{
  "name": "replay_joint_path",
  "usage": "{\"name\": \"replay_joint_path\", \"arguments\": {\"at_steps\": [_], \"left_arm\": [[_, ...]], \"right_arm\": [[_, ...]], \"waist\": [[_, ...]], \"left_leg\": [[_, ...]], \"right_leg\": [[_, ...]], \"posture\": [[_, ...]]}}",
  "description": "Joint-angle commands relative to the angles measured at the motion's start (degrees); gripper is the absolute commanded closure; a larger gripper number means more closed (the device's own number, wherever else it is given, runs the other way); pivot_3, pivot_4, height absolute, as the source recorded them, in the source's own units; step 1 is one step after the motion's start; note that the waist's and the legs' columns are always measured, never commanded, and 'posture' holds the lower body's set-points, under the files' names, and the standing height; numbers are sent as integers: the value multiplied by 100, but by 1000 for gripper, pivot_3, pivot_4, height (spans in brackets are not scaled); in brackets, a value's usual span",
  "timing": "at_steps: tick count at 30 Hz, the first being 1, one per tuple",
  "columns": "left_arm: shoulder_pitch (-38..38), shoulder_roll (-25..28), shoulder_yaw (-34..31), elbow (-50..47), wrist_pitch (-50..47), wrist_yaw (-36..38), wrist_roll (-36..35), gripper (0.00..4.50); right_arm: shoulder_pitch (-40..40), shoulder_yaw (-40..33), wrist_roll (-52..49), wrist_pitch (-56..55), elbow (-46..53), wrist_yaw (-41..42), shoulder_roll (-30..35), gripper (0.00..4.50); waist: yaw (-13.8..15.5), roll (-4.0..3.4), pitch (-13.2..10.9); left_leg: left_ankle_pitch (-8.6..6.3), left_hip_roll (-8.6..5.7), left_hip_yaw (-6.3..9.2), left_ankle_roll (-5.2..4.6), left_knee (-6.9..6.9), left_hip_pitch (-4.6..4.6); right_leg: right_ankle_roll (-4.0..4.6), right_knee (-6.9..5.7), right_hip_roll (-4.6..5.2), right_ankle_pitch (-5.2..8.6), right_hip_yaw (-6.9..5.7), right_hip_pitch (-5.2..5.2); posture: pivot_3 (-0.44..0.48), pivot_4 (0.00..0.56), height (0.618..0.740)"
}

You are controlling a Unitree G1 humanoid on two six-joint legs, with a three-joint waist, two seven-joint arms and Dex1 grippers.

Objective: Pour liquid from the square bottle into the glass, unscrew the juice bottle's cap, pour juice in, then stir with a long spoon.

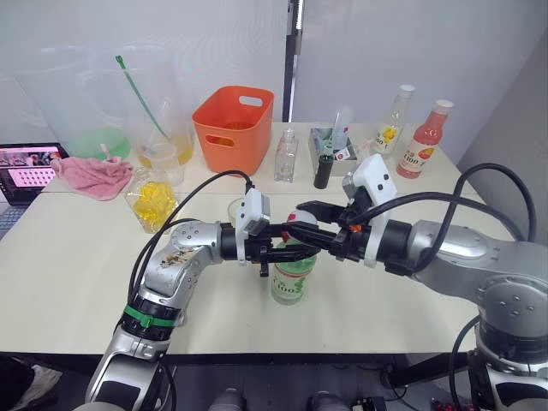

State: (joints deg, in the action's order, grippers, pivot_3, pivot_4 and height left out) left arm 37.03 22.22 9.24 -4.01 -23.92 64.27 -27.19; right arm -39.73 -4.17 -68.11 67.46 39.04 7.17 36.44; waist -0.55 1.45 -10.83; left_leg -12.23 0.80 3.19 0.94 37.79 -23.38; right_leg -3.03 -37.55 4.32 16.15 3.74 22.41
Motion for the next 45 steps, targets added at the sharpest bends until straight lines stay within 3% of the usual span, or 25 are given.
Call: {"name": "replay_joint_path", "arguments": {"at_steps": [1, 6, 10, 14, 20, 25, 31, 39, 45], "left_arm": [[-51, -46, 82, -214, -71, -124, 9, 3109], [-145, 6, 46, -387, -116, -299, 51, 3109], [-179, 101, -52, -505, -105, -412, 77, 3109], [-340, 242, -162, -760, -189, -558, 48, 3109], [-472, 306, -196, -1048, -310, -780, 62, 3109], [-540, 284, -192, -1223, -373, -982, 30, 3109], [-684, 309, -174, -1367, -412, -1085, -14, 3109], [-699, 319, -146, -1277, -365, -1038, -61, 3109], [-609, 296, -106, -1161, -326, -973, -80, 3109]], "right_arm": [[-180, 30, 122, -187, -47, 385, 188, 2839], [-311, 401, 682, -625, -316, 1731, 613, 2839], [-714, 1181, 1627, -1633, -1145, 3659, 795, 2839], [-1140, 1871, 2457, -2765, -2113, 5579, 619, 2839], [-1787, 2384, 3415, -4191, -3593, 7677, 184, 2839], [-2169, 2466, 3848, -4623, -4523, 8336, -207, 2839], [-2401, 2224, 3758, -4521, -4733, 8531, -300, 2839], [-2554, 1742, 2626, -3542, -4154, 8533, 669, 2839], [-2415, 1112, 2852, -3311, -4725, 8120, 1135, 2839]], "waist": [[-2, 0, 0], [-8, 0, 0], [-36, -1, -1], [-59, -1, -1], [-81, -2, -2], [-86, -1, -2], [-64, -2, -2], [-34, -3, -4], [-33, -2, -4]], "left_leg": [[0, 0, 0, 0, 0, 0], [0, 0, -1, 0, 0, 0], [0, 1, -5, 0, 0, 4], [0, 5, -4, 0, -1, 6], [-1, 7, -4, 0, -3, 8], [-1, 7, -1, -1, -3, 13], [-2, 7, 0, -1, -3, 15], [-2, 4, -1, -1, -5, 0], [-3, 4, -4, -2, -6, 1]], "right_leg": [[0, 0, 0, 0, 0, 0], [-1, 2, 0, 0, 0, 0], [-2, 3, -2, 0, 1, 0], [-1, 3, -7, 0, 1, 0], [-1, 1, -8, 0, 1, 2], [0, -4, -7, -1, 0, -1], [1, -8, -4, -1, 0, 0], [1, -8, 0, -2, 0, 16], [1, -3, -1, -1, 0, 15]], "posture": [[0, 150, 740], [0, 150, 740], [0, 150, 740], [0, 150, 740], [0, 150, 740], [0, 150, 740], [0, 150, 740], [0, 150, 740], [0, 150, 740]]}}
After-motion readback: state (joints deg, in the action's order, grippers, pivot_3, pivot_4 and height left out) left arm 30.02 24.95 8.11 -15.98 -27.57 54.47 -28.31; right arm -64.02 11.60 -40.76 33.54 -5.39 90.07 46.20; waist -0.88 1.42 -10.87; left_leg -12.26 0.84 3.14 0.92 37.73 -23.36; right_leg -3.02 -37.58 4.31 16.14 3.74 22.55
